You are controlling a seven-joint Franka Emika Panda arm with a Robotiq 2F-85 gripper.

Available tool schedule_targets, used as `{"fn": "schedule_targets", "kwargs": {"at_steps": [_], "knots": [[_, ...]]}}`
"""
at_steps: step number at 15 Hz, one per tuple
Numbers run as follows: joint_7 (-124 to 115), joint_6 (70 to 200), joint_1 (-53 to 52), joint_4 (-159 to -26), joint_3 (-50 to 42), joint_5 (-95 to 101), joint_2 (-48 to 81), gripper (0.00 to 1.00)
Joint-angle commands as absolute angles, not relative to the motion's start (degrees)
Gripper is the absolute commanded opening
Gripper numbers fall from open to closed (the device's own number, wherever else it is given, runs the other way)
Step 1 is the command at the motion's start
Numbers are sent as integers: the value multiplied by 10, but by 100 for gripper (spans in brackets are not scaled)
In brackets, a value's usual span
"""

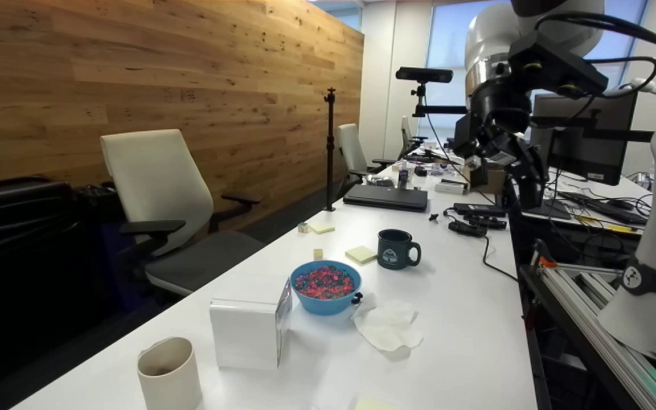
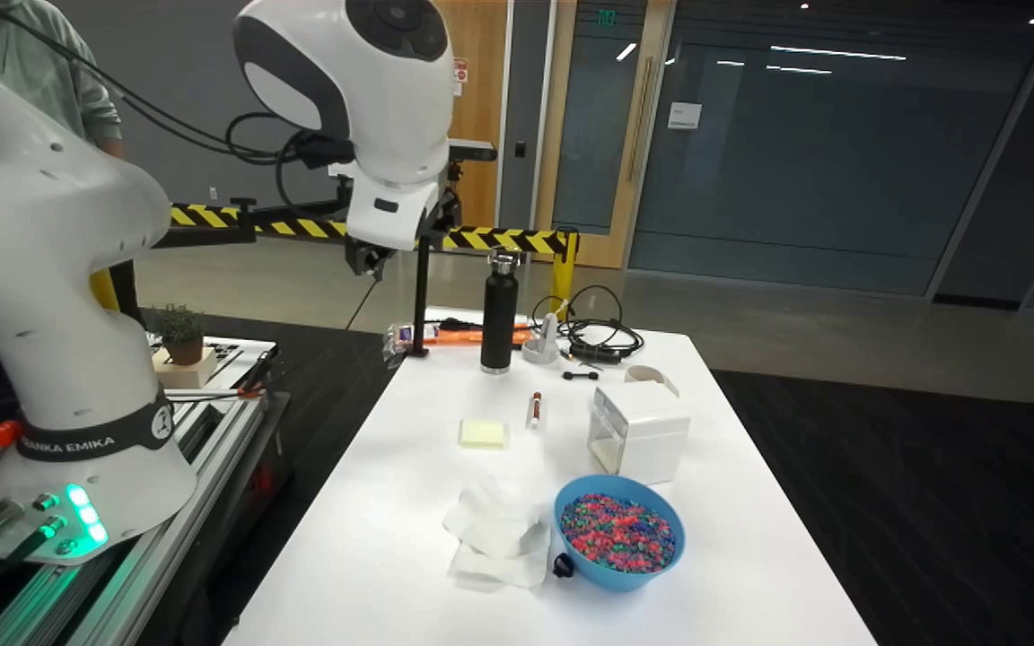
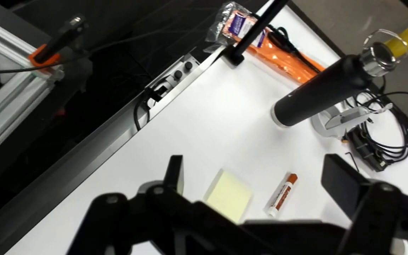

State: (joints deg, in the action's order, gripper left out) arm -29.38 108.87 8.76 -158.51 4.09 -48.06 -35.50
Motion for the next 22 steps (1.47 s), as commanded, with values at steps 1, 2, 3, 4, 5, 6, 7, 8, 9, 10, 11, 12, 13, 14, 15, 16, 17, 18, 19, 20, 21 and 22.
{"fn": "schedule_targets", "kwargs": {"at_steps": [1, 2, 3, 4, 5, 6, 7, 8, 9, 10, 11, 12, 13, 14, 15, 16, 17, 18, 19, 20, 21, 22], "knots": [[-281, 1185, 62, -1585, 62, -565, -292, 100], [-277, 1210, 55, -1586, 66, -580, -279, 100], [-269, 1233, 49, -1586, 67, -593, -265, 100], [-252, 1264, 42, -1586, 67, -613, -249, 100], [-247, 1284, 37, -1586, 68, -622, -236, 100], [-225, 1312, 29, -1586, 64, -650, -224, 100], [-205, 1337, 20, -1586, 61, -682, -217, 100], [-180, 1361, 12, -1586, 58, -720, -210, 100], [-149, 1378, 5, -1586, 57, -755, -207, 100], [-113, 1395, -2, -1586, 57, -793, -205, 100], [-84, 1407, -6, -1586, 58, -823, -204, 100], [-66, 1412, -8, -1585, 60, -839, -201, 100], [-57, 1418, -9, -1585, 63, -846, -201, 100], [-33, 1423, -11, -1585, 64, -863, -202, 100], [-8, 1434, -12, -1585, 66, -875, -203, 100], [3, 1443, -12, -1585, 68, -875, -203, 100], [25, 1451, -13, -1585, 68, -891, -205, 100], [42, 1459, -13, -1585, 68, -905, -206, 100], [76, 1472, -13, -1584, 67, -934, -211, 100], [106, 1478, -11, -1583, 69, -962, -213, 100], [127, 1490, -10, -1582, 71, -984, -214, 100], [151, 1497, -9, -1581, 72, -1006, -214, 100]]}}
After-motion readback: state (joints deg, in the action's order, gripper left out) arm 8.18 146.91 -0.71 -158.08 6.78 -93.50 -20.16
